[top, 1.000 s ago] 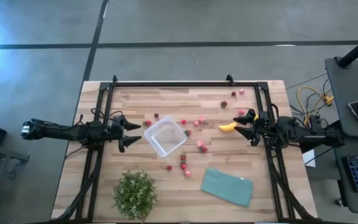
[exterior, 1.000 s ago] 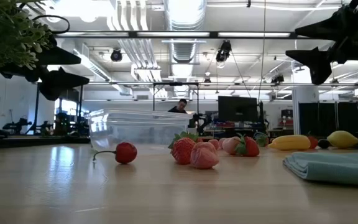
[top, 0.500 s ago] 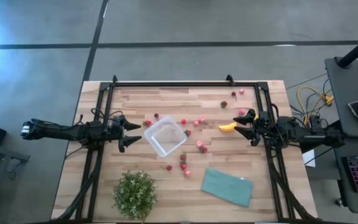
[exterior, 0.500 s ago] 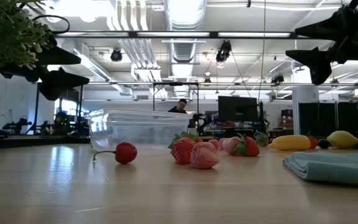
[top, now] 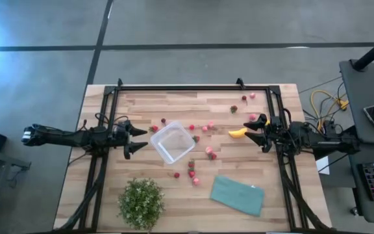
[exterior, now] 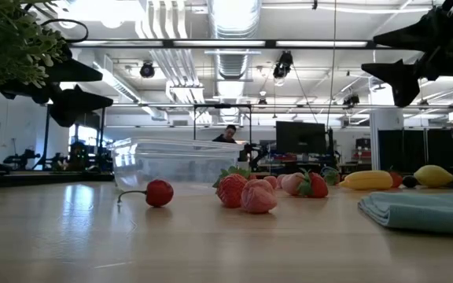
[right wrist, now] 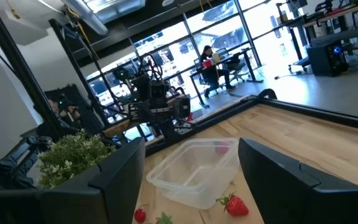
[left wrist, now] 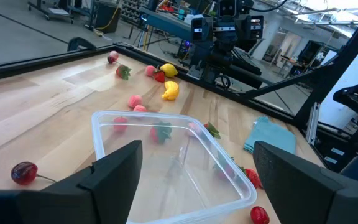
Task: Pick and placing Produce into tupperware
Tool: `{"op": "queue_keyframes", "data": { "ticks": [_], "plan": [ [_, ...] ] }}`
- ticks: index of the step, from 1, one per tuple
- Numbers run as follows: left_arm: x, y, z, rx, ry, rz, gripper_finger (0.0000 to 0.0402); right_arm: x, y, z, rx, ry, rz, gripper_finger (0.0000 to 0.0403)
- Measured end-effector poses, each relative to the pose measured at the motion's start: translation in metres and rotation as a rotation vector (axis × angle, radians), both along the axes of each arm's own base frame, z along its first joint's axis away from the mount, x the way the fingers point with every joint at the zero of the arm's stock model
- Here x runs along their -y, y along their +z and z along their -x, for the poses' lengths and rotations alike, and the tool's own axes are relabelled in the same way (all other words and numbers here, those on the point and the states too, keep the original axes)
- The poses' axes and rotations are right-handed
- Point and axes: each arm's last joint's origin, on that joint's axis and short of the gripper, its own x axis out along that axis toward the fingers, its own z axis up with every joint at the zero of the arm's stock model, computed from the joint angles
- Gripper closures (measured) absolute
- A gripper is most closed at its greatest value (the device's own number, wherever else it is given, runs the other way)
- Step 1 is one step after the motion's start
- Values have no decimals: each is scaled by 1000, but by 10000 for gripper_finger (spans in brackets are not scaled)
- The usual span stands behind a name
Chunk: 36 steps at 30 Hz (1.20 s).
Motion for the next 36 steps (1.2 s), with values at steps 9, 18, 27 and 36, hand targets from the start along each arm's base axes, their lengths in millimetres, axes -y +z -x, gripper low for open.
{"op": "queue_keyframes", "data": {
  "ticks": [9,18,27,36],
  "plan": [
    [0,0,0,0,0,0,109,0,0,0,1,0,0,152],
    [0,0,0,0,0,0,109,0,1,0,14,-1,4,152],
    [0,0,0,0,0,0,109,0,1,0,14,-1,6,152],
    [0,0,0,0,0,0,109,0,1,0,14,-1,7,152]
  ]
}}
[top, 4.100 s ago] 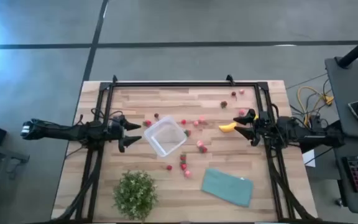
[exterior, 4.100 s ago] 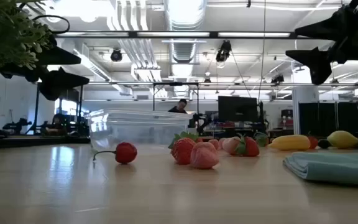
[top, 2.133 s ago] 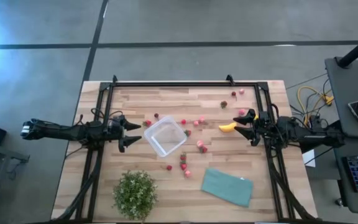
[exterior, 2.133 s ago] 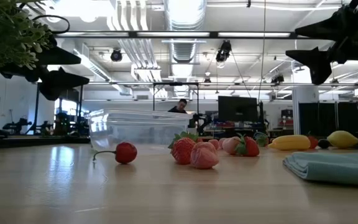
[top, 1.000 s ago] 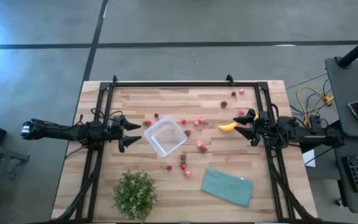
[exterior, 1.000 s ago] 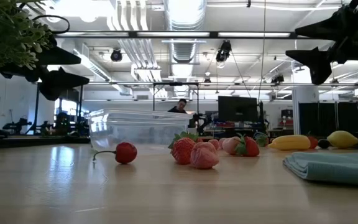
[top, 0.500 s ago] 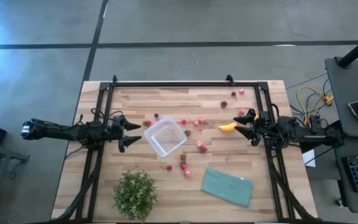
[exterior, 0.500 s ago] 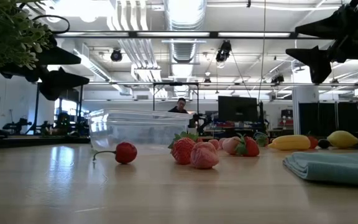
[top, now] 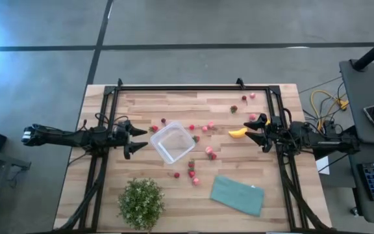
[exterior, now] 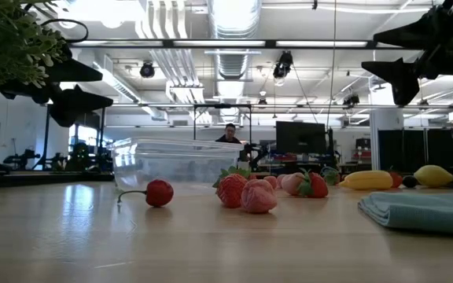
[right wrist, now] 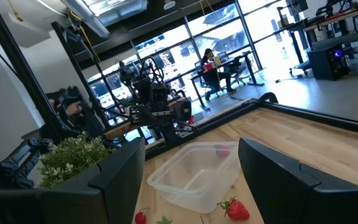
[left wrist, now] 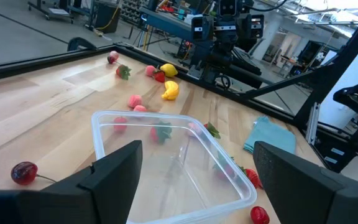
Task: Pick and placing Produce into tupperware
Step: Put the yellow lemon into the transparent bin
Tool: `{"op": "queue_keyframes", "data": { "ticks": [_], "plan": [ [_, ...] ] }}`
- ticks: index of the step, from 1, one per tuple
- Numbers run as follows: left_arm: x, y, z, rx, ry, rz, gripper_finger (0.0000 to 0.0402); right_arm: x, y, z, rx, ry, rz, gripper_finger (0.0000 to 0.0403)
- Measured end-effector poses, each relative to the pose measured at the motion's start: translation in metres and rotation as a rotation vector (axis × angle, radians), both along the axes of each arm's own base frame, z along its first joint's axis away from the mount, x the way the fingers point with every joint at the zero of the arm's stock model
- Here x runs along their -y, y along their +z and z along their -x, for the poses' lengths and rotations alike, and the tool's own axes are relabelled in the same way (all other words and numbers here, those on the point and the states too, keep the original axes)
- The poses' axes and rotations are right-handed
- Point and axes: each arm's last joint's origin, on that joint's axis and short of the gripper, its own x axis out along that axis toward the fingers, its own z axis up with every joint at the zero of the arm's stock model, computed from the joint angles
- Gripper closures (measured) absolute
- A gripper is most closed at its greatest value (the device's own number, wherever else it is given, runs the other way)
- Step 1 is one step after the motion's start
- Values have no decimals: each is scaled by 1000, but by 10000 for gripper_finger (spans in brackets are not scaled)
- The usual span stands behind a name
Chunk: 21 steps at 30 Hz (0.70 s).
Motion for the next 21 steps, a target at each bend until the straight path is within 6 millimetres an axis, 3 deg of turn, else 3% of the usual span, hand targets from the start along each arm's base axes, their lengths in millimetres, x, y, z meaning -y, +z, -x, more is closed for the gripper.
{"op": "queue_keyframes", "data": {
  "ticks": [21],
  "plan": [
    [0,0,0,0,0,0,109,1,0,0,2,-27,-4,152]
  ]
}}
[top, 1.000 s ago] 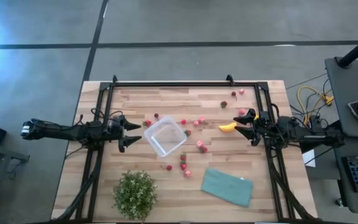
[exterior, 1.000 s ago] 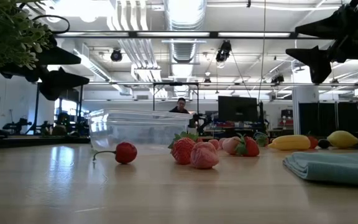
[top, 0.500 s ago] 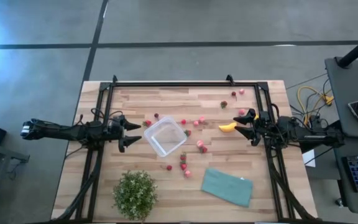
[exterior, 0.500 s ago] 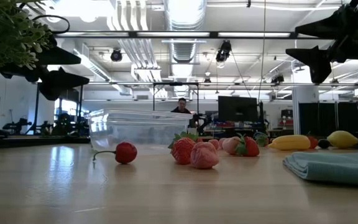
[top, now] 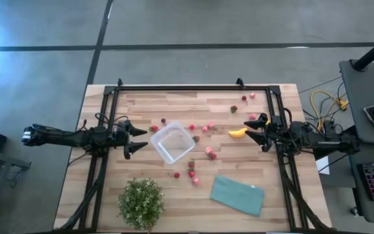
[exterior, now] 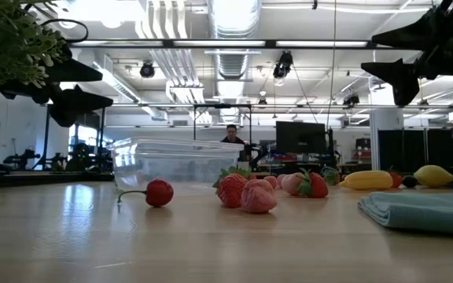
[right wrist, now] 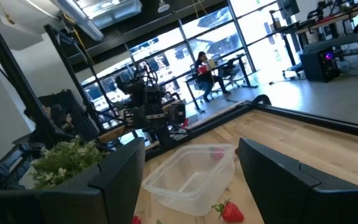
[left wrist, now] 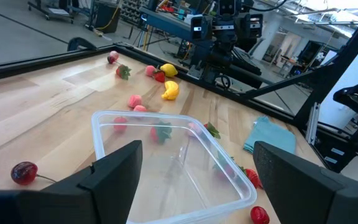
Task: Pick and placing Produce into tupperware
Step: Put the yellow lemon into the transparent bin
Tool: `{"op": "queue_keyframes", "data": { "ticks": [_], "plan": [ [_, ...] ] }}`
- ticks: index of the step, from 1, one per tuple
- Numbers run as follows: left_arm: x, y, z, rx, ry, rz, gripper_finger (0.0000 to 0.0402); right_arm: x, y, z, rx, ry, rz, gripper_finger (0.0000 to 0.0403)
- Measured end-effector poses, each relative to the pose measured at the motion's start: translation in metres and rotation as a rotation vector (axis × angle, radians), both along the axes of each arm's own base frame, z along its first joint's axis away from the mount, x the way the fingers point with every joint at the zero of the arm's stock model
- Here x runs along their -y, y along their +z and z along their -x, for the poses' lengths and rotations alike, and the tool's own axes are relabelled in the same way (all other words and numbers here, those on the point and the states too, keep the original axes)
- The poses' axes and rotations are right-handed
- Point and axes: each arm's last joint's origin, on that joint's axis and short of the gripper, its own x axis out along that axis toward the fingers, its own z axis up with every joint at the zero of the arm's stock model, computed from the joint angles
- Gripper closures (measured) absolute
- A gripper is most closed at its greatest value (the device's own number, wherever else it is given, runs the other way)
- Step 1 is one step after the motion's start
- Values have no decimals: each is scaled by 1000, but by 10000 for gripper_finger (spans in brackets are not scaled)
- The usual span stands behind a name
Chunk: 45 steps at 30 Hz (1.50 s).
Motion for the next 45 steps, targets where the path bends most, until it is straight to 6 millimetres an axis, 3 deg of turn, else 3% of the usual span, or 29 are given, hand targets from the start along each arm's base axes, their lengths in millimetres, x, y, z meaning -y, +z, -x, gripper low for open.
{"op": "queue_keyframes", "data": {
  "ticks": [31,35,39,45],
  "plan": [
    [0,0,0,0,0,0,109,0,0,0,-1,0,2,152],
    [0,0,0,0,0,0,109,3,0,1,-15,-109,52,152],
    [0,0,0,0,0,0,109,6,0,2,8,-208,-50,152],
    [0,0,0,0,0,0,109,7,3,3,130,-195,-338,152]
  ]
}}
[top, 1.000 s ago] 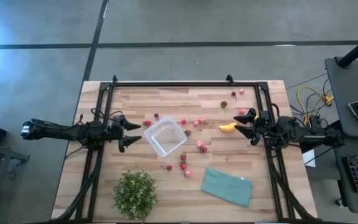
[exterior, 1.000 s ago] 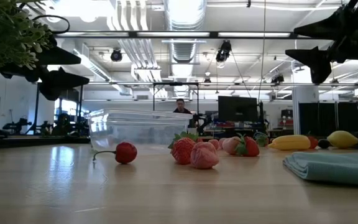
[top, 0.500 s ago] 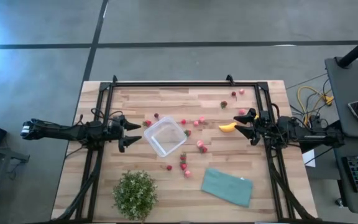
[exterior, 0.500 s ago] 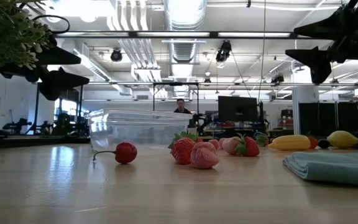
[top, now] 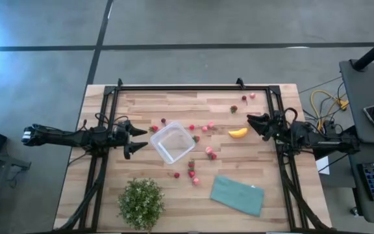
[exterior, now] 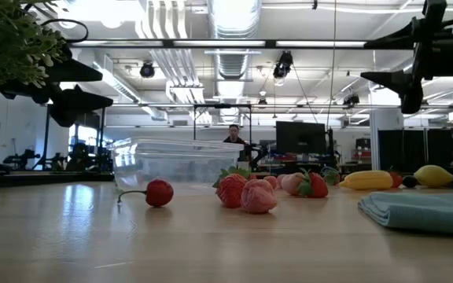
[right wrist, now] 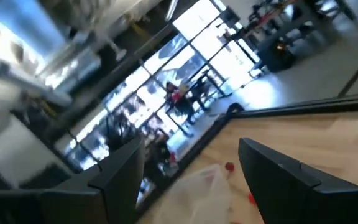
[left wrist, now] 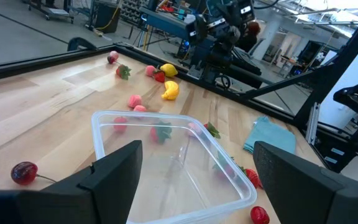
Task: Pick and placing Produce into tupperware
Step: Put the yellow lemon into the transparent bin
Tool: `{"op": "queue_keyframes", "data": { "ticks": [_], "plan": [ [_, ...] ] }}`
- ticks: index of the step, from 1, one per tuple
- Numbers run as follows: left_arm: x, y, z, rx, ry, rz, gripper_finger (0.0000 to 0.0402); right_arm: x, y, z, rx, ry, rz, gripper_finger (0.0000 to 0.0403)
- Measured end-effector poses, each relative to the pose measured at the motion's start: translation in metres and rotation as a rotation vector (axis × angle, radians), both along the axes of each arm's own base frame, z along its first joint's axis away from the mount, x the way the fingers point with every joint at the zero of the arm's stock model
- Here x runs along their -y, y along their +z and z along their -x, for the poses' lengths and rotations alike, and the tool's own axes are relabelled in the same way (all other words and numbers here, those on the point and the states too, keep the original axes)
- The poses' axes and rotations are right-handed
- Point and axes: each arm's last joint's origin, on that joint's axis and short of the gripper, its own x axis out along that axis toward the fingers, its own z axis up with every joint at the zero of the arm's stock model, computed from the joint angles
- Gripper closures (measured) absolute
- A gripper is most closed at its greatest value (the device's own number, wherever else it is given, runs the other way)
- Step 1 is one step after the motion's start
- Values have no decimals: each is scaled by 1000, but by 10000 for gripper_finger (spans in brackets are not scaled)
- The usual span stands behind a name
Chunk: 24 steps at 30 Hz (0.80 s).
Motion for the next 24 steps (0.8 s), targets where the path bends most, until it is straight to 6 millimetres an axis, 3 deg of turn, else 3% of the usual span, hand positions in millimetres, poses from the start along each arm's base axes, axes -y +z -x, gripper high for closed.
{"op": "queue_keyframes", "data": {
  "ticks": [5,7,10,15,24],
  "plan": [
    [0,0,0,0,0,0,109,4,4,3,177,-120,-252,152],
    [0,0,0,0,0,0,109,4,6,4,204,-104,-268,152],
    [0,0,0,0,0,0,109,1,10,3,168,8,-122,152],
    [0,0,0,0,0,0,109,-1,16,4,144,23,80,152],
    [0,0,0,0,0,0,109,-4,45,20,288,-145,576,152]
  ]
}}
